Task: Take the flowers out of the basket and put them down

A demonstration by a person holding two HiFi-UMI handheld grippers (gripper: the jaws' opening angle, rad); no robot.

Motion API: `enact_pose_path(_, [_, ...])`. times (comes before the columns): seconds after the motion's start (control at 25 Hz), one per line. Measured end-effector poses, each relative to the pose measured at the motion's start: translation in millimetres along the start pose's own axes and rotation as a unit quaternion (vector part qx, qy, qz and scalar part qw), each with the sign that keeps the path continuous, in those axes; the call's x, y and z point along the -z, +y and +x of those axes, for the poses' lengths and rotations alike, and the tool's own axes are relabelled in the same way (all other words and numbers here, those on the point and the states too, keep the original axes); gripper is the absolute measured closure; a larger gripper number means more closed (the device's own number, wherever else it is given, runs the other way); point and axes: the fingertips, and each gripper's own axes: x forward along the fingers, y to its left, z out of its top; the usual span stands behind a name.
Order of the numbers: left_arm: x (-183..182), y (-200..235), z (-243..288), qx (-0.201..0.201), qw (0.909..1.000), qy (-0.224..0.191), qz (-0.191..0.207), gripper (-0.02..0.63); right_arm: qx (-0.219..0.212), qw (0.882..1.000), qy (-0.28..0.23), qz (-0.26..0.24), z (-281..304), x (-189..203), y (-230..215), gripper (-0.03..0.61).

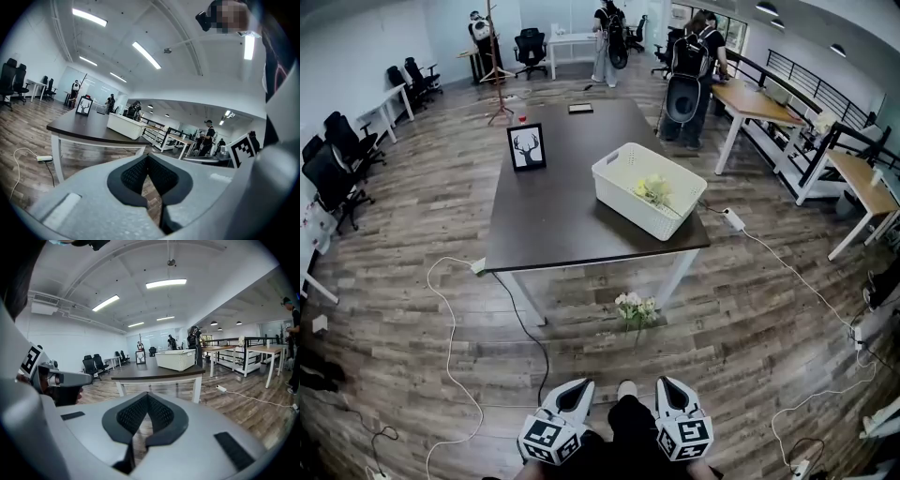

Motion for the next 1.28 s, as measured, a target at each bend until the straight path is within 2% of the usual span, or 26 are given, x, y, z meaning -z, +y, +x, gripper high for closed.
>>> enact_pose_path(0.2, [-14.9, 16.8, 38.0, -0.023, 0.9997, -0.003, -0.004, 0.607, -0.017, 1.000, 0.007, 0.010, 42.4, -14.6, -30.5, 0.571])
enact_pose_path(0.64, [-54.6, 36.4, 116.7, -0.078, 0.9965, -0.031, -0.005, 0.607, -0.077, 0.997, -0.001, -0.018, 121.9, -62.7, -88.2, 0.572])
enact_pose_path(0.92, [-65.4, 36.0, 158.0, -0.098, 0.9939, -0.049, -0.013, 0.607, -0.092, 0.996, 0.004, -0.021, 149.0, -78.2, -127.3, 0.572])
enact_pose_path(1.28, [-68.6, 42.1, 183.4, -0.102, 0.9935, -0.047, -0.020, 0.607, -0.097, 0.995, 0.020, -0.012, 159.0, -71.5, -140.7, 0.571])
